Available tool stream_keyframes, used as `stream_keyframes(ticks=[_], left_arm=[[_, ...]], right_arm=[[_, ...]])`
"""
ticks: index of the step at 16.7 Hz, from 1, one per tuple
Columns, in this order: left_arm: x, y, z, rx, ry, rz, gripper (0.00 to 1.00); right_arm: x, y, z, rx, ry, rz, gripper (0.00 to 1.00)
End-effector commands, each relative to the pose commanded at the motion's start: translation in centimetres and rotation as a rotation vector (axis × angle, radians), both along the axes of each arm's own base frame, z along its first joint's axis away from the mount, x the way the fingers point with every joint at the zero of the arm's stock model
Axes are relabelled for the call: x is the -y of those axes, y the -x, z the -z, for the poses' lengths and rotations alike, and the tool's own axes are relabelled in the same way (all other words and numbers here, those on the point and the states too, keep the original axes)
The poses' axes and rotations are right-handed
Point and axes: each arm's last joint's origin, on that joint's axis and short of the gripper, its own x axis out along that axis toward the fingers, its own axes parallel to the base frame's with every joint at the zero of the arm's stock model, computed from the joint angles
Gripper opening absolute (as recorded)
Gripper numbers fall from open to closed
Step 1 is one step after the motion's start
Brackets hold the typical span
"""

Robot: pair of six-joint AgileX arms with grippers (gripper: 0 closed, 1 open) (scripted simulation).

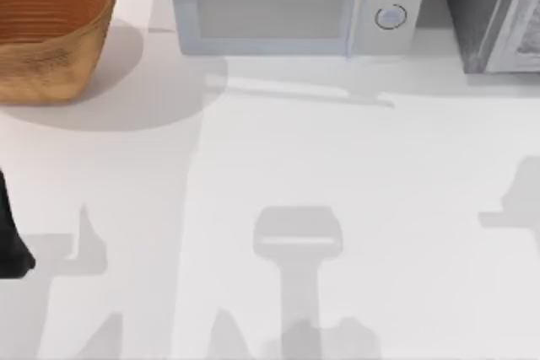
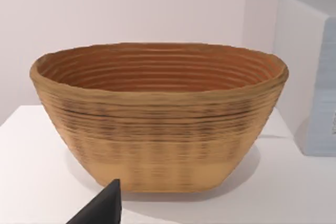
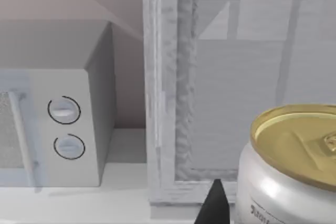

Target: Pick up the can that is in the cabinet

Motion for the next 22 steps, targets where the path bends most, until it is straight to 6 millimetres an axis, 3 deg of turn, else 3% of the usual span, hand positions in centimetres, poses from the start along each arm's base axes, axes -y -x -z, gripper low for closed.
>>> stream_keyframes(ticks=[4,8,15,22], left_arm=[[0.0,0.0,0.0,0.000,0.000,0.000,1.00],[0.0,0.0,0.0,0.000,0.000,0.000,1.00],[0.0,0.0,0.0,0.000,0.000,0.000,1.00],[0.0,0.0,0.0,0.000,0.000,0.000,1.00]], right_arm=[[0.4,0.9,7.6,0.027,-0.004,-0.004,0.00],[0.6,1.1,10.8,0.075,-0.005,-0.007,0.00],[0.6,1.0,10.9,0.073,-0.006,-0.013,0.00],[2.1,-1.2,7.7,0.112,0.015,-0.146,0.00]])
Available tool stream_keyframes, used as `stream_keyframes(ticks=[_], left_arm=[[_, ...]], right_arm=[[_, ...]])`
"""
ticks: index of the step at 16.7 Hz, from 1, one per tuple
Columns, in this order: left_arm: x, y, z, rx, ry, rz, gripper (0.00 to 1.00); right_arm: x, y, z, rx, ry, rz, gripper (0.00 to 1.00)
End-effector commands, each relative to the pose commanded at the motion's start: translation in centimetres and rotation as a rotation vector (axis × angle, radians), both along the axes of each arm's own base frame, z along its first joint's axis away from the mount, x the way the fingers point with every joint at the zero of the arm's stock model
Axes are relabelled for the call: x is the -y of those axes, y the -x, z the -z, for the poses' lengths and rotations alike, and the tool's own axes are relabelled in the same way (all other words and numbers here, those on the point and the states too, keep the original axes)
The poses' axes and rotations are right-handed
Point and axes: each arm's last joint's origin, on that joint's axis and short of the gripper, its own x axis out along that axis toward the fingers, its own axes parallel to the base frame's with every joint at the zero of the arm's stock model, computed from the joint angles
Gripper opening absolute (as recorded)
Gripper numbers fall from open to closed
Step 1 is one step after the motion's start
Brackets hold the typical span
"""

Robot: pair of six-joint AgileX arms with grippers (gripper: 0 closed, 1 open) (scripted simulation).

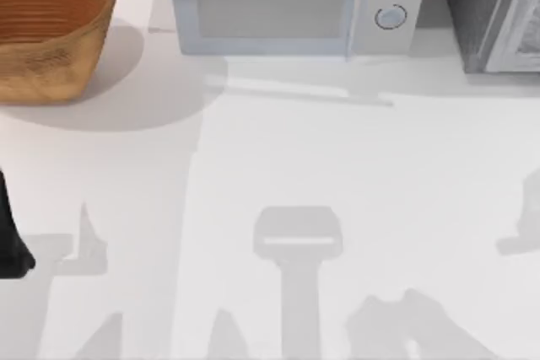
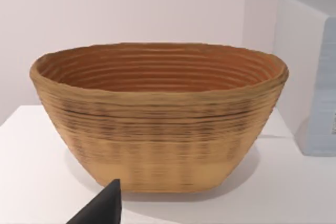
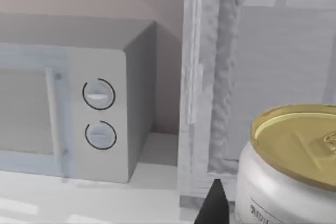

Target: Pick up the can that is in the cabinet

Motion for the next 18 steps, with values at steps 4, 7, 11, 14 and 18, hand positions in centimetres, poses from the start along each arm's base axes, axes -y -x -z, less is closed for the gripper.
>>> stream_keyframes(ticks=[4,7,11,14,18], left_arm=[[0.0,0.0,0.0,0.000,0.000,0.000,1.00],[0.0,0.0,0.0,0.000,0.000,0.000,1.00],[0.0,0.0,0.0,0.000,0.000,0.000,1.00],[0.0,0.0,0.0,0.000,0.000,0.000,1.00],[0.0,0.0,0.0,0.000,0.000,0.000,1.00]], right_arm=[[3.0,-3.4,-1.2,-0.012,0.022,-0.134,0.00],[6.8,-6.0,-0.5,-0.030,0.028,-0.247,0.00],[12.9,-7.7,3.3,-0.049,0.018,-0.397,0.00],[16.9,-7.2,7.4,-0.054,0.000,-0.497,0.00],[20.0,-5.2,12.1,-0.047,-0.014,-0.591,0.00]])
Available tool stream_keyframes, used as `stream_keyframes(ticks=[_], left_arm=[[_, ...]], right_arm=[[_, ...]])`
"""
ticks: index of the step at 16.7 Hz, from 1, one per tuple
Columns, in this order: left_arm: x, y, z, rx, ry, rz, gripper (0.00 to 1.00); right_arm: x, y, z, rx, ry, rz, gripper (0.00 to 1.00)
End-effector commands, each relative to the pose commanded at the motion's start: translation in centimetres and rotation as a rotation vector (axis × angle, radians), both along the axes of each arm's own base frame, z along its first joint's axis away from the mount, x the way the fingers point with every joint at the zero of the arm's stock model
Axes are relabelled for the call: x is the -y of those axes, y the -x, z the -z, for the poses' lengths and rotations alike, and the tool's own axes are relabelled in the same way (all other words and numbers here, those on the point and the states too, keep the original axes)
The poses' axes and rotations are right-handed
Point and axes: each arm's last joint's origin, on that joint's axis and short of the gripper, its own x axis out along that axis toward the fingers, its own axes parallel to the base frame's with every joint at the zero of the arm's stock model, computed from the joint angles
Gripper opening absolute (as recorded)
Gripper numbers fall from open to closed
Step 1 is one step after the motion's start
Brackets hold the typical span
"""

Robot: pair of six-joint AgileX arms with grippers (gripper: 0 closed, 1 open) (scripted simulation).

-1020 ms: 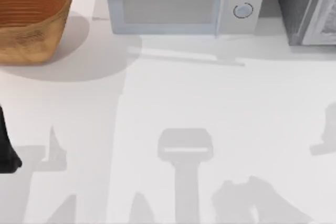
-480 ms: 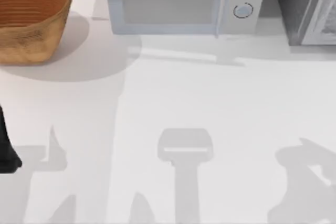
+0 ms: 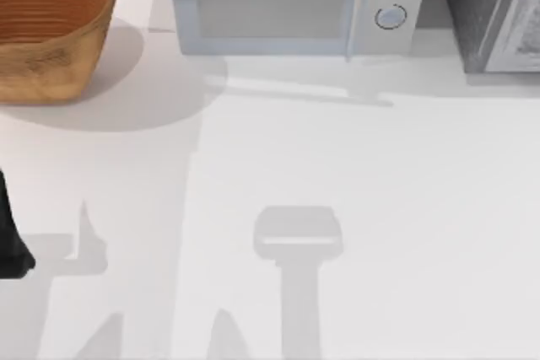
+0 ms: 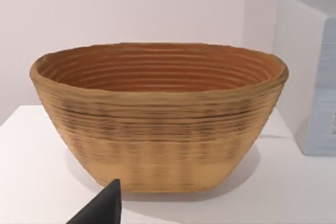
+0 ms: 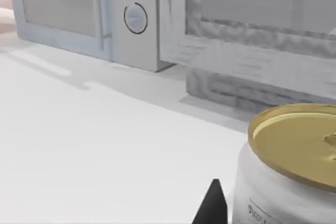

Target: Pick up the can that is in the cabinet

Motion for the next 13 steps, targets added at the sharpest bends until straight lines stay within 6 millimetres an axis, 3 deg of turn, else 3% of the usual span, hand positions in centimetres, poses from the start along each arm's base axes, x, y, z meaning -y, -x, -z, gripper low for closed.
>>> stream_keyframes(ticks=[3,8,9,13], left_arm=[[0.0,0.0,0.0,0.000,0.000,0.000,1.00],[0.0,0.0,0.0,0.000,0.000,0.000,1.00],[0.0,0.0,0.0,0.000,0.000,0.000,1.00],[0.0,0.0,0.0,0.000,0.000,0.000,1.00]], right_arm=[[0.9,1.1,1.8,0.006,-0.001,-0.033,0.00],[1.0,1.2,2.1,0.007,-0.001,-0.037,0.00],[4.7,-1.5,2.5,0.028,0.047,0.143,0.00],[2.6,-1.2,2.6,0.020,0.030,0.073,0.00]])
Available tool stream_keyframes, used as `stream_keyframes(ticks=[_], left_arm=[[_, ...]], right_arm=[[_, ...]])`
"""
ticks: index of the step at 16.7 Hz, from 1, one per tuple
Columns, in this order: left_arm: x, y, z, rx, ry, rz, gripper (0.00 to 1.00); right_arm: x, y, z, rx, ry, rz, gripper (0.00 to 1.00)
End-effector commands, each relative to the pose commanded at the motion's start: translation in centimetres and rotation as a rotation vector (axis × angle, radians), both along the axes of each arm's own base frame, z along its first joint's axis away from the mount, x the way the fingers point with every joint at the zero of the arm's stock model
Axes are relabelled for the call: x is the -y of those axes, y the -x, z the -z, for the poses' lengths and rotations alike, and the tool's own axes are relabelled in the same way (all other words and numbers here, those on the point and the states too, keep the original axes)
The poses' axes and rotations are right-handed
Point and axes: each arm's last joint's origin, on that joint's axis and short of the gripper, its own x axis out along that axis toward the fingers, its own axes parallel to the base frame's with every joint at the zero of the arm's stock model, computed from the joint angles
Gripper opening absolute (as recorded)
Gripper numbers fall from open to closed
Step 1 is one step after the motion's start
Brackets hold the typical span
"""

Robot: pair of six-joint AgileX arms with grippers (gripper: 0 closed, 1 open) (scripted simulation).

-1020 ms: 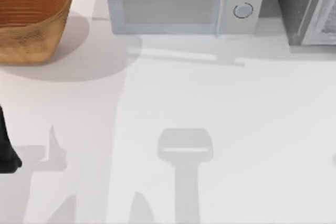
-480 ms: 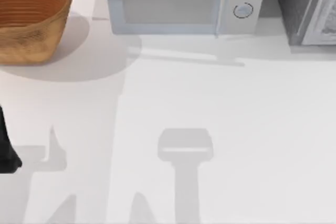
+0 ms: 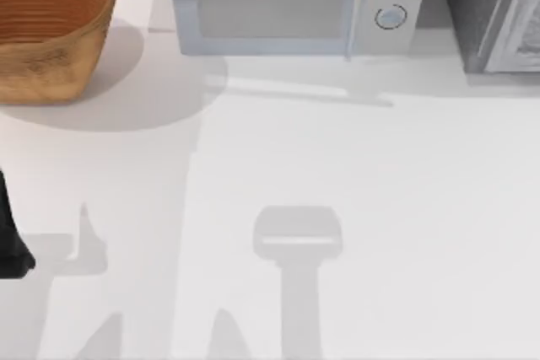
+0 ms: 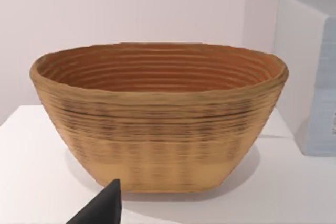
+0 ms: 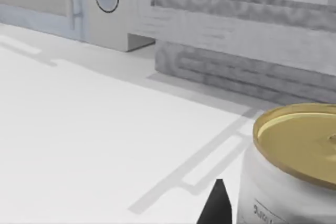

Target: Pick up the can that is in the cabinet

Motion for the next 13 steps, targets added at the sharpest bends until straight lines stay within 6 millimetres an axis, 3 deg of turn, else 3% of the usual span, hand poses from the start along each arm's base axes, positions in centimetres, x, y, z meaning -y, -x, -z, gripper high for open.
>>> stream_keyframes(ticks=[4,8,13], left_arm=[[0.0,0.0,0.0,0.000,0.000,0.000,1.00],[0.0,0.0,0.0,0.000,0.000,0.000,1.00],[0.0,0.0,0.0,0.000,0.000,0.000,1.00]], right_arm=[[-3.1,0.7,0.1,-0.013,-0.030,-0.106,0.00],[-3.2,0.7,0.1,-0.013,-0.030,-0.111,0.00],[-3.2,0.7,0.1,-0.013,-0.030,-0.111,0.38]])
